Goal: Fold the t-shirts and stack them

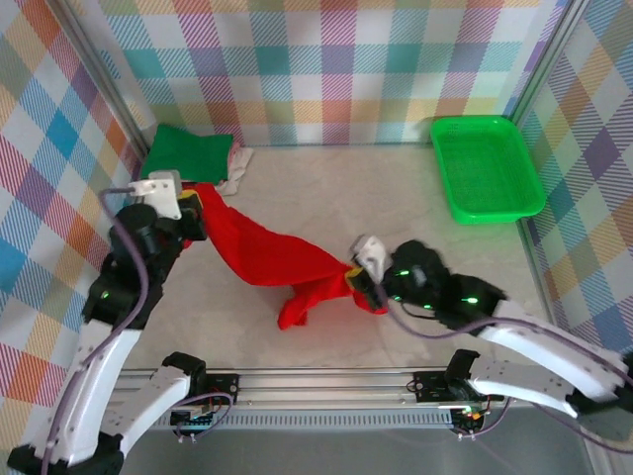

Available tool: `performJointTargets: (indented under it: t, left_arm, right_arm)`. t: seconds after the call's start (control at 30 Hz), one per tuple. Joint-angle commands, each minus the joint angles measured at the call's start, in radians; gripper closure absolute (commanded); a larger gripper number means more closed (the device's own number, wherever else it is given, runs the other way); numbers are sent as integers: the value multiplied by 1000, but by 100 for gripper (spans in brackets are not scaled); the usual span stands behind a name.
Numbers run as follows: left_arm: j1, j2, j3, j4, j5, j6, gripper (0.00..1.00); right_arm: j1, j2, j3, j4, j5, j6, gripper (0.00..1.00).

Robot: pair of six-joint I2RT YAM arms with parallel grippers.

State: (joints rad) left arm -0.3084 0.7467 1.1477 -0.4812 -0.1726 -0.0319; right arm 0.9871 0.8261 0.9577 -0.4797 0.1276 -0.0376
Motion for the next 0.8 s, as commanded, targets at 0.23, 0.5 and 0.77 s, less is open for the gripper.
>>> performJointTargets:
  t: [0.23, 0.5, 0.77]
  left_arm:
    - [11, -10, 417, -222, 255, 47, 100]
    - [11, 130, 470, -261, 111, 51, 100]
    - [29, 417, 301, -47, -63, 150, 100]
  right_arm:
    - [-5, -35, 416, -288, 315, 59, 100]
    - [-74, 73, 453, -262, 380, 29, 100]
    - [-664, 552, 522, -116, -233, 196, 85]
